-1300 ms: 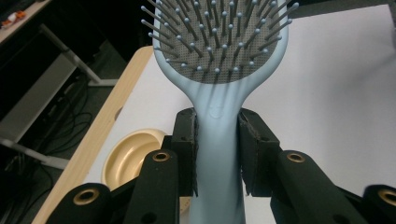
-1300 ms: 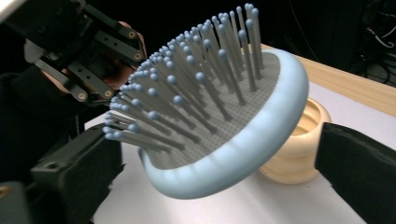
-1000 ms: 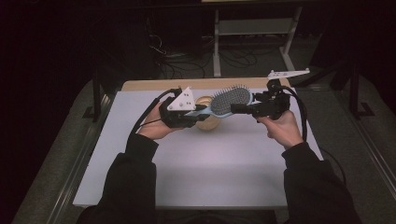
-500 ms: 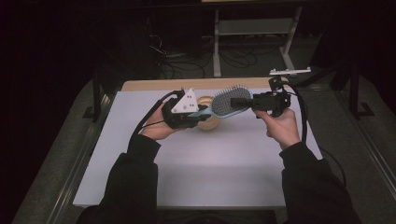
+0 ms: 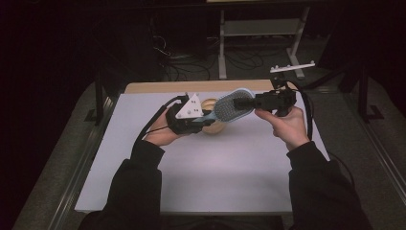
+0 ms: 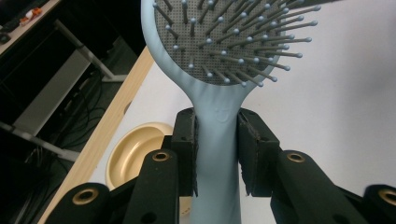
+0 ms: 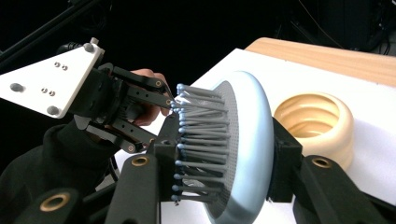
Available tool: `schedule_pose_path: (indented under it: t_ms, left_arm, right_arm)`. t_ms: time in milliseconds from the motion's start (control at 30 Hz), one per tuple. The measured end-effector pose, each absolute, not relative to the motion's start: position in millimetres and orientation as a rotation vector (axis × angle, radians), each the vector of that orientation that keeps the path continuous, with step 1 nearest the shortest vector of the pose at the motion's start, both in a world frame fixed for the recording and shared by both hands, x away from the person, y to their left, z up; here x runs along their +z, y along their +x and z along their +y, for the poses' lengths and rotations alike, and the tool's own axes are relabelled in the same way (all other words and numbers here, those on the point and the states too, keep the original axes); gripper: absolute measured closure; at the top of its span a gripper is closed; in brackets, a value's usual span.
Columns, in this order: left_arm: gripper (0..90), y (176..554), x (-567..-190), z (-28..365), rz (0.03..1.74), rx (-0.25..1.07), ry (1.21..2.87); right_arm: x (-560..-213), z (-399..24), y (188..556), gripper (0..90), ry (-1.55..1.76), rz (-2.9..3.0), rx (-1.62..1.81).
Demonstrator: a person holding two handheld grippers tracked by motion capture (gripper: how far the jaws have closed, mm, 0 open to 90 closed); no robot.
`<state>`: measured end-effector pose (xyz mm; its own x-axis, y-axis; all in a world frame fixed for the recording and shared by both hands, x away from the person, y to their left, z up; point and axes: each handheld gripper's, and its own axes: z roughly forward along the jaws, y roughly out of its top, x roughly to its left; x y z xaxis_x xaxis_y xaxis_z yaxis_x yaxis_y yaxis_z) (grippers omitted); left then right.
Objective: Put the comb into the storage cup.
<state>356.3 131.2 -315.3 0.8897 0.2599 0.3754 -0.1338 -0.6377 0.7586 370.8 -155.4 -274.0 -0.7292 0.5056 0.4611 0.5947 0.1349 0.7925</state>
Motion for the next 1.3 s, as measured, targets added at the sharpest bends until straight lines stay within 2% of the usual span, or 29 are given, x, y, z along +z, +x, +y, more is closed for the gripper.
schedule_pose_path:
  t_ms: [133, 567, 667, 800, 867, 1300]
  left_arm:
    - [67.2, 355, -312, 138, 0.115, 0.534, 2.144]
    - [34.1, 354, -304, 157, 0.188, 0.488, 2.071]
    - [22.2, 355, -305, 162, 0.217, 0.451, 2.055]
    - [11.3, 356, -306, 168, 0.25, 0.425, 2.019]
    - [0.0, 357, -306, 170, 0.287, 0.428, 1.998]
    - [0.0, 358, -314, 199, 0.344, 0.415, 1.931]
  right_arm:
    - [-264, -151, 369, 57.2, -1.1, -2.343, -1.671]
    - [-236, -147, 368, 57.2, -1.107, -2.452, -1.704]
    - [-231, -148, 369, 57.2, -1.107, -2.469, -1.71]
    - [-224, -148, 371, 57.1, -1.126, -2.513, -1.701]
    - [-220, -149, 372, 57.1, -1.133, -2.524, -1.699]
    - [-206, -155, 385, 57.0, -1.18, -2.579, -1.682]
